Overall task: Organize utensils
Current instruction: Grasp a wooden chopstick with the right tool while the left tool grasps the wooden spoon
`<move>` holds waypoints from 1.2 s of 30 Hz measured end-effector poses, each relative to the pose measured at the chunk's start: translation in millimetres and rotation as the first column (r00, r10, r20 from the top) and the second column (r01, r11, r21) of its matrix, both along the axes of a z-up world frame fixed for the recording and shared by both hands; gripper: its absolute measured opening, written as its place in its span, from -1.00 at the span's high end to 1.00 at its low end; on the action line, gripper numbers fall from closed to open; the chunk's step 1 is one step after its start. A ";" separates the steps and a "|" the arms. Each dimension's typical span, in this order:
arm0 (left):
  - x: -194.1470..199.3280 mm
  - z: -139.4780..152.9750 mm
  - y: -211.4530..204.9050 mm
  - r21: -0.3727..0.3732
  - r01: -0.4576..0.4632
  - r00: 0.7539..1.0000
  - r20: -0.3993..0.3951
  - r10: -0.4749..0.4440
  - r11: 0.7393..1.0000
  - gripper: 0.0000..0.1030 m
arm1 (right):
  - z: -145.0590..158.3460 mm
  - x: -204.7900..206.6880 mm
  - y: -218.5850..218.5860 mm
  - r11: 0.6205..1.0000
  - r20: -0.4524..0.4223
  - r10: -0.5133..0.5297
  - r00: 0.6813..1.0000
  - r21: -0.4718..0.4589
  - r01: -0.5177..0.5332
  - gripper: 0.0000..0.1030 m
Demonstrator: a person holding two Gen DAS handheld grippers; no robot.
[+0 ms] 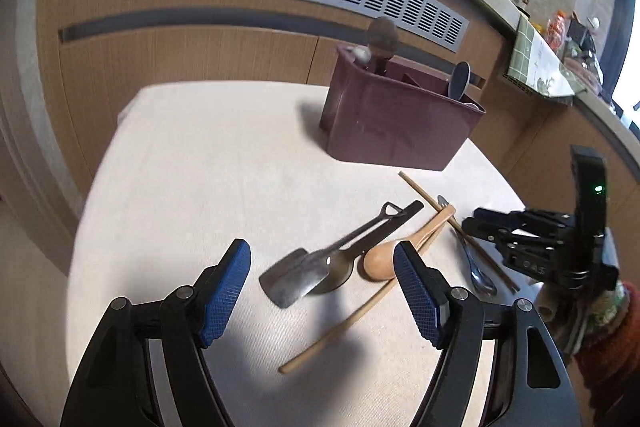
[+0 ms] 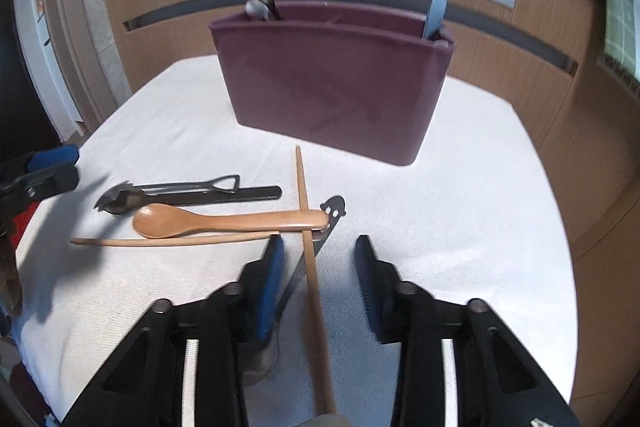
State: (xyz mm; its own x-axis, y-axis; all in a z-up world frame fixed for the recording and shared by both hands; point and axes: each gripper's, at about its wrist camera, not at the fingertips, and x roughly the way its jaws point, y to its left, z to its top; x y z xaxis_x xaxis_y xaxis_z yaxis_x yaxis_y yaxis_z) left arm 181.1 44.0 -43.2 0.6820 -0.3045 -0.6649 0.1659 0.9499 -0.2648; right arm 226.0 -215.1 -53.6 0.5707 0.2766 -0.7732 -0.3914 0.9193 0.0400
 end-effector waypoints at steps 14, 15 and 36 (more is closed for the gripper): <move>-0.3 -16.4 -24.2 0.021 0.109 0.992 -0.072 -0.107 0.994 -0.58 | 0.2 19.0 -4.9 0.996 -0.045 -0.084 0.995 0.006 0.084 0.91; -0.7 -16.9 -27.6 0.022 0.120 0.990 -0.075 -0.118 0.993 -0.58 | 0.6 15.7 -10.4 0.995 -0.041 -0.100 0.994 0.007 0.100 0.91; 13.7 -14.6 -3.5 0.019 0.034 0.990 -0.137 -0.031 0.999 -0.06 | -3.1 -29.4 -60.7 0.974 -0.042 -0.208 0.977 0.079 0.211 0.87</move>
